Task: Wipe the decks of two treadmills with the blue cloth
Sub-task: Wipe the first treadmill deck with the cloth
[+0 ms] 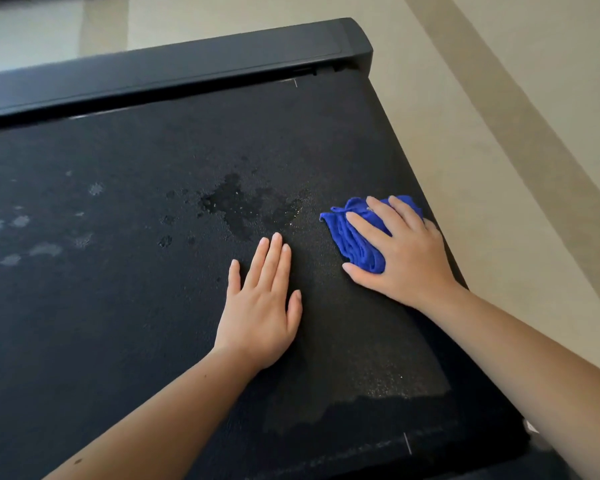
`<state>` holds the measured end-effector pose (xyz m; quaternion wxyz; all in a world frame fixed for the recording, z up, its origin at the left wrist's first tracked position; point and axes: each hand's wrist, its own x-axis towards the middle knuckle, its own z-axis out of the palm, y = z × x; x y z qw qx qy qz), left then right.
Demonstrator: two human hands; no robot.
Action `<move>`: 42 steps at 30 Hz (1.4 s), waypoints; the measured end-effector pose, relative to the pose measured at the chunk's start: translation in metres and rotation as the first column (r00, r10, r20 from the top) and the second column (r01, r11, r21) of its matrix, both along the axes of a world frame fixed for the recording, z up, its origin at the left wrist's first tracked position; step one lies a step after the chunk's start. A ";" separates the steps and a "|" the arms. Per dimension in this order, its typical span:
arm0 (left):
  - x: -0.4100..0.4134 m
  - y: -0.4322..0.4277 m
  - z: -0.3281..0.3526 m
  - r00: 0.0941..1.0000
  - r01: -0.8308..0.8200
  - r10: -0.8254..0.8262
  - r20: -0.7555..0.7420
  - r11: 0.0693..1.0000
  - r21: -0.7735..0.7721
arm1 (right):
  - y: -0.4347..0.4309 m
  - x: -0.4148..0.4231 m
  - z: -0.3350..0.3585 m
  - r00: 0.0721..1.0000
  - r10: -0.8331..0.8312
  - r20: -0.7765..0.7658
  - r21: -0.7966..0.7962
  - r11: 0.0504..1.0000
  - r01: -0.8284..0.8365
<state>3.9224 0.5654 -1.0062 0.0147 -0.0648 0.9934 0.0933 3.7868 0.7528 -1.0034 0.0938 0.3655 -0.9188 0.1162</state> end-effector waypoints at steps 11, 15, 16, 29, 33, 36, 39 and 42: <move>0.001 -0.001 -0.004 1.000 0.002 -0.002 -0.022 0.999 -0.044 | -0.125 -0.150 0.006 0.960 -0.244 0.138 0.130 0.965 0.226; 0.002 -0.001 -0.003 1.000 0.006 -0.007 -0.025 1.000 -0.023 | -0.132 -0.168 0.004 0.960 -0.262 0.095 0.107 0.962 0.252; 0.001 -0.001 -0.003 1.000 0.009 -0.010 -0.024 1.000 -0.025 | -0.128 -0.163 0.005 0.966 -0.245 0.086 0.095 0.967 0.236; 0.000 0.001 -0.003 1.000 0.004 -0.005 -0.015 0.999 -0.032 | -0.051 -0.057 -0.003 0.997 -0.074 -0.029 -0.049 0.996 0.072; 0.000 0.000 -0.002 1.000 0.011 -0.011 -0.024 1.000 -0.021 | -0.106 -0.128 0.004 0.974 -0.197 0.117 0.071 0.979 0.189; 0.001 -0.001 -0.003 1.000 0.003 -0.003 -0.030 1.000 -0.001 | -0.152 -0.177 0.008 0.944 -0.288 0.163 0.109 0.956 0.273; 0.001 -0.001 -0.003 0.999 0.012 -0.012 -0.031 1.000 0.007 | -0.168 -0.201 0.008 0.935 -0.304 0.183 0.122 0.951 0.285; 0.002 0.000 -0.002 0.999 0.017 -0.017 -0.036 1.000 0.005 | -0.154 -0.189 0.010 0.956 -0.260 0.138 0.099 0.964 0.248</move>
